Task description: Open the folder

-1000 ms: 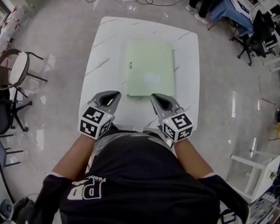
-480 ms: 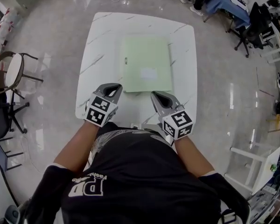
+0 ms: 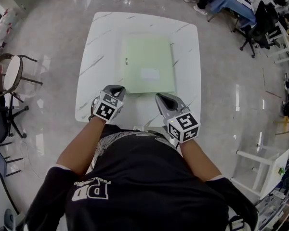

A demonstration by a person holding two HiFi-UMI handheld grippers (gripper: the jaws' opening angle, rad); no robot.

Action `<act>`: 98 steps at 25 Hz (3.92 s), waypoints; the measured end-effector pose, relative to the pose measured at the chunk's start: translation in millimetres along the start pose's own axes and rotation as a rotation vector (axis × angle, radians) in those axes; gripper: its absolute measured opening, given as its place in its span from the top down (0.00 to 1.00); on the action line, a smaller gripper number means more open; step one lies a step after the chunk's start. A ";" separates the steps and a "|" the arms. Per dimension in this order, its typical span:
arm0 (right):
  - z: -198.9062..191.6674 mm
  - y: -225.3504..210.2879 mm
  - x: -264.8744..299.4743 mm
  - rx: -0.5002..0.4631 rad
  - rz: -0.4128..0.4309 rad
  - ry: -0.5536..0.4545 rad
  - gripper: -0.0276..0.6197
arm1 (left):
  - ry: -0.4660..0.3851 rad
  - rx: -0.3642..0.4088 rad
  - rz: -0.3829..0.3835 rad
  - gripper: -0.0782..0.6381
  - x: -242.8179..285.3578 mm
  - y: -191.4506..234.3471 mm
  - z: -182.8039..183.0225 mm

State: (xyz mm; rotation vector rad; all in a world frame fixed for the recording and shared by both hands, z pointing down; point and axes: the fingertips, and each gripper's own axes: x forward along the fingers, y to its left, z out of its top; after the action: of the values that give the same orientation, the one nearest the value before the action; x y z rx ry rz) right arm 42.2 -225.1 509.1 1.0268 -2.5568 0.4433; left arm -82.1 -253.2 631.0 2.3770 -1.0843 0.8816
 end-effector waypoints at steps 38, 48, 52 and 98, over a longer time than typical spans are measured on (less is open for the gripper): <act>4.4 5.6 -3.2 -0.101 0.025 -0.011 0.95 | 0.087 0.046 -0.026 0.81 15.7 -0.5 -14.8; 2.3 8.6 -1.2 -0.147 0.036 -0.002 0.92 | 0.079 0.053 -0.023 0.81 15.2 -1.2 -9.3; 3.2 8.5 -1.3 -0.153 0.039 0.003 0.92 | 0.086 0.047 -0.023 0.81 16.9 -0.8 -12.3; -110.0 56.4 140.3 -1.019 0.150 0.423 0.90 | 0.076 0.017 -0.042 0.81 17.5 -2.1 -12.5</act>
State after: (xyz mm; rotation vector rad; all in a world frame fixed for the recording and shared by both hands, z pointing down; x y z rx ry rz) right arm -70.5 -225.3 658.3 0.3096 -2.0181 -0.5293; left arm -76.4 -254.2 651.9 2.3506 -0.9986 0.9613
